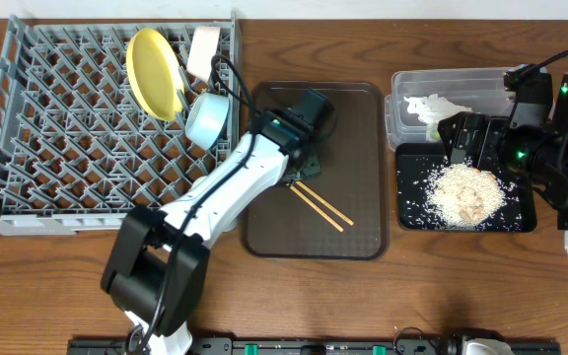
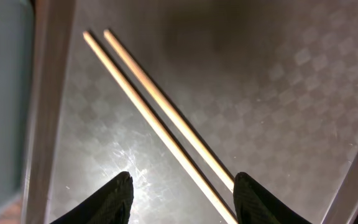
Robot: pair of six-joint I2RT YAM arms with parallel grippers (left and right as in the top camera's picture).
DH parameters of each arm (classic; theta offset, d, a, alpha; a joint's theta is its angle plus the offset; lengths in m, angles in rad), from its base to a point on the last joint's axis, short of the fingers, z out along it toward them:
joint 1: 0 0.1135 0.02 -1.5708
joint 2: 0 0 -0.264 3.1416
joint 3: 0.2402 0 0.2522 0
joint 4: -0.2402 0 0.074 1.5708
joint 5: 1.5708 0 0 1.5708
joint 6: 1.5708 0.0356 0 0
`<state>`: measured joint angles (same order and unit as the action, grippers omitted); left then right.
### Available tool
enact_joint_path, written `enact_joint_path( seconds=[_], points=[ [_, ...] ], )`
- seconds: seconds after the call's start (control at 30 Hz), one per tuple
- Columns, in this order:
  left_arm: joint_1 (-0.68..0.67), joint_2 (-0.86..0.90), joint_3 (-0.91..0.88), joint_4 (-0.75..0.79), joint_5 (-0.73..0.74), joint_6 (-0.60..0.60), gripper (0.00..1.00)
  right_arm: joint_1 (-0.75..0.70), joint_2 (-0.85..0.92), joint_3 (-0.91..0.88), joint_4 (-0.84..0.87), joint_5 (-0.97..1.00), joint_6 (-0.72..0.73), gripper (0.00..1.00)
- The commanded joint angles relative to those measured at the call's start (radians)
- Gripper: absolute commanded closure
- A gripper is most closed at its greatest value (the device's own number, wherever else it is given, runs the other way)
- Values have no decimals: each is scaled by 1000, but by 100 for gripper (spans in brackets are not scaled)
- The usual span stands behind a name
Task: Sort waste into correct bins and load items into the dishwasher
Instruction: 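Move left gripper over the wooden chopsticks on tray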
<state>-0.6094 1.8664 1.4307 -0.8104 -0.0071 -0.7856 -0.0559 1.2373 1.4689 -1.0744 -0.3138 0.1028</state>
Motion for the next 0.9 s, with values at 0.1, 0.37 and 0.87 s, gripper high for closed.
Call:
enact_joint_path(
  seconds=[0.1, 0.37, 0.87],
  points=[
    [-35, 52, -20, 82, -30, -137, 47, -3, 5, 1, 0, 3, 8, 1],
    [-50, 150, -20, 117, -27, -201, 50, -3, 5, 1, 0, 3, 8, 1],
    [-50, 204, -20, 134, -18, -245, 50, -3, 5, 1, 0, 3, 8, 1]
  ],
)
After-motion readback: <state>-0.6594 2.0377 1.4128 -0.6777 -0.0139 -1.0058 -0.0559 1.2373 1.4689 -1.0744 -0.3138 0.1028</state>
